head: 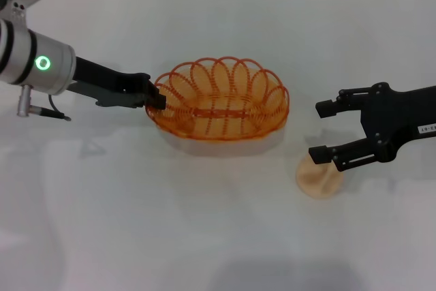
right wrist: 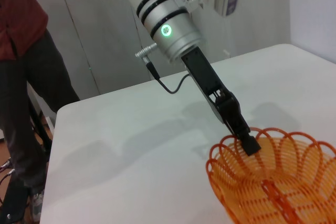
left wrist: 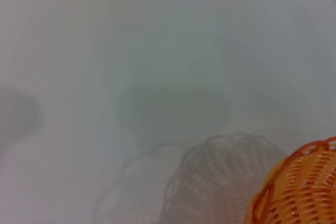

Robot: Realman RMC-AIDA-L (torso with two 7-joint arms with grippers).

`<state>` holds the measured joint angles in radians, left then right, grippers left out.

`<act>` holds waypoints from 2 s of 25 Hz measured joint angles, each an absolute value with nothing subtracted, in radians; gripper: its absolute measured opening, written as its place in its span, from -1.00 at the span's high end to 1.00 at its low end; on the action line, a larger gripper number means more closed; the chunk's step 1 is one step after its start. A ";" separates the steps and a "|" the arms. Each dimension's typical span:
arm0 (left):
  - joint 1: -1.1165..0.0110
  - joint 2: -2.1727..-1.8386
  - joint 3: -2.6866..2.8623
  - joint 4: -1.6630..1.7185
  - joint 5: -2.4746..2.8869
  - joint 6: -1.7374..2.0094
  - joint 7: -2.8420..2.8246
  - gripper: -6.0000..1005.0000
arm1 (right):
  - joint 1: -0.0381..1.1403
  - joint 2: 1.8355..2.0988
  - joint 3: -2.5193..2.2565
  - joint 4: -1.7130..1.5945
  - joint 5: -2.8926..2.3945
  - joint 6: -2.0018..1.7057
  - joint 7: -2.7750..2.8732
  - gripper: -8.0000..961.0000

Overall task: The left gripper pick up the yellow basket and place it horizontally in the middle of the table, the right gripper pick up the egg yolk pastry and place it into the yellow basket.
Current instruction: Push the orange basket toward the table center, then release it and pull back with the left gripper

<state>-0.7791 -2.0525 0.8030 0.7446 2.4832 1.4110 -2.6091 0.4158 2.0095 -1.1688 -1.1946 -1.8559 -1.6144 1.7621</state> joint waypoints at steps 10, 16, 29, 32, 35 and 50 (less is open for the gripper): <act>-0.798 -2.052 0.810 0.685 2.497 1.372 -2.616 0.82 | 0.417 2.009 -1.169 -1.195 -1.856 -1.615 1.759 -0.76; -0.792 -2.052 0.812 0.684 2.499 1.359 -2.619 0.82 | 0.417 2.010 -1.169 -1.195 -1.856 -1.615 1.758 -0.76; -0.790 -2.060 0.813 0.673 2.524 1.342 -2.621 0.82 | 0.416 2.010 -1.169 -1.189 -1.856 -1.617 1.755 -0.76; -0.790 -2.060 0.813 0.667 2.525 1.337 -2.621 0.78 | 0.416 2.010 -1.169 -1.189 -1.856 -1.617 1.755 -0.76; -0.791 -2.060 0.813 0.667 2.525 1.333 -2.621 0.74 | 0.416 2.010 -1.169 -1.189 -1.856 -1.617 1.755 -0.75; -0.797 -2.060 0.813 0.666 2.520 1.339 -2.614 0.53 | 0.417 2.008 -1.169 -1.187 -1.856 -1.615 1.755 -0.75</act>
